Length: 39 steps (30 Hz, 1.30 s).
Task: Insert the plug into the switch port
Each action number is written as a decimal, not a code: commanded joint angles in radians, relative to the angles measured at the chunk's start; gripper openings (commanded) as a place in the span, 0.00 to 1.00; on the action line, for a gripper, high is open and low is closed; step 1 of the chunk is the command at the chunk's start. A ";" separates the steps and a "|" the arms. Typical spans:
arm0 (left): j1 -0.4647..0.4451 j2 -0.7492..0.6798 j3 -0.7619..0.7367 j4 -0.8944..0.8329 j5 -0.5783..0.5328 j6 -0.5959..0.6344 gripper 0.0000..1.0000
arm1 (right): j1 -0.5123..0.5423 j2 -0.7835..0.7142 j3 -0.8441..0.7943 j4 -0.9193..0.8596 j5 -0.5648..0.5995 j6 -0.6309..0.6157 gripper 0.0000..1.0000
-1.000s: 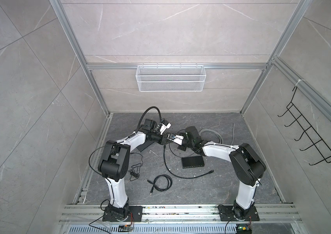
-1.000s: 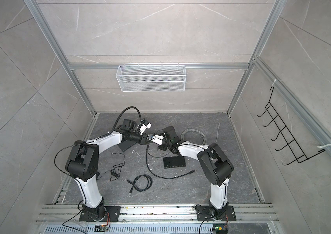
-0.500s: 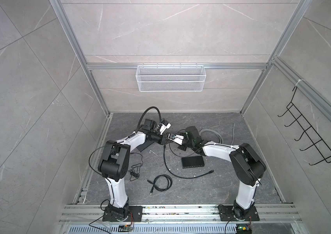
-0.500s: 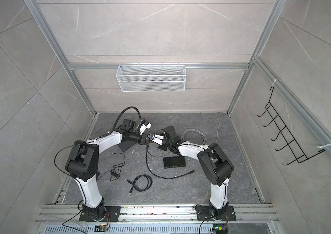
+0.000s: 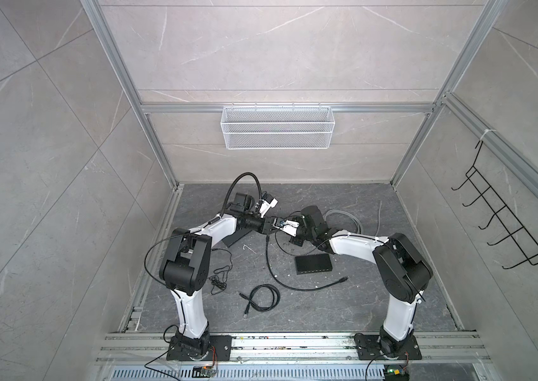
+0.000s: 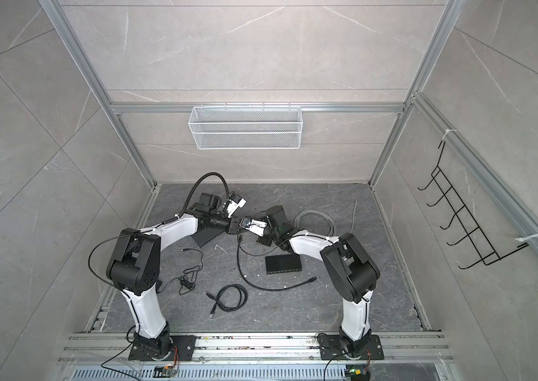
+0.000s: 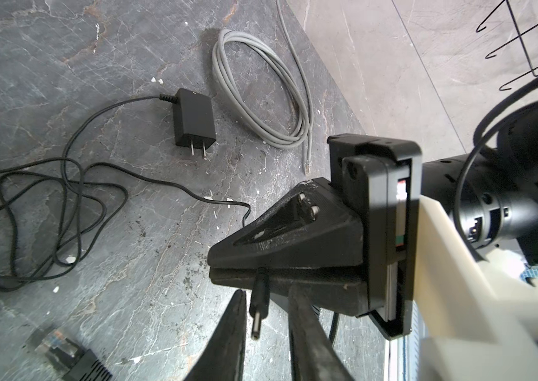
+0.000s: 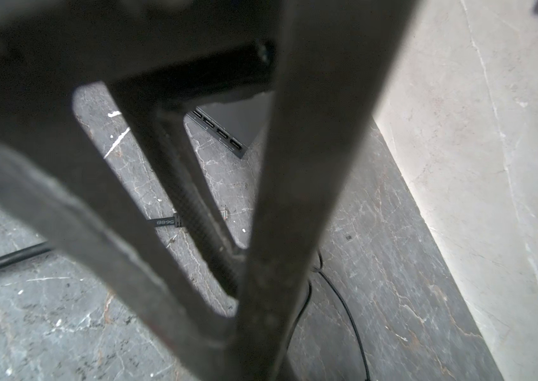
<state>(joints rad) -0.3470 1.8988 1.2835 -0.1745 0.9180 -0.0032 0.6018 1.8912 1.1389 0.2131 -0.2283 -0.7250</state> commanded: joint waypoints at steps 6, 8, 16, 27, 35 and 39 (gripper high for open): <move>0.003 0.010 0.028 0.006 0.043 0.002 0.12 | -0.004 -0.006 0.005 -0.013 -0.018 0.016 0.07; 0.002 0.014 0.034 -0.004 0.042 0.003 0.10 | -0.003 -0.007 0.003 -0.014 -0.020 0.017 0.07; 0.002 0.013 0.032 -0.014 0.041 0.013 0.04 | -0.011 -0.044 -0.023 -0.029 -0.019 0.018 0.20; 0.003 -0.004 0.035 -0.059 0.078 0.051 0.03 | -0.112 -0.167 -0.073 -0.045 -0.294 0.081 0.36; 0.005 0.002 0.059 -0.100 0.112 0.058 0.04 | -0.126 -0.120 -0.113 0.098 -0.466 0.142 0.28; 0.006 0.002 0.067 -0.116 0.119 0.064 0.04 | -0.130 -0.092 -0.109 0.134 -0.495 0.157 0.26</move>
<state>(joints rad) -0.3466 1.9106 1.3148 -0.2634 0.9836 0.0303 0.4767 1.7687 1.0378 0.2863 -0.6548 -0.6060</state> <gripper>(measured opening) 0.100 0.265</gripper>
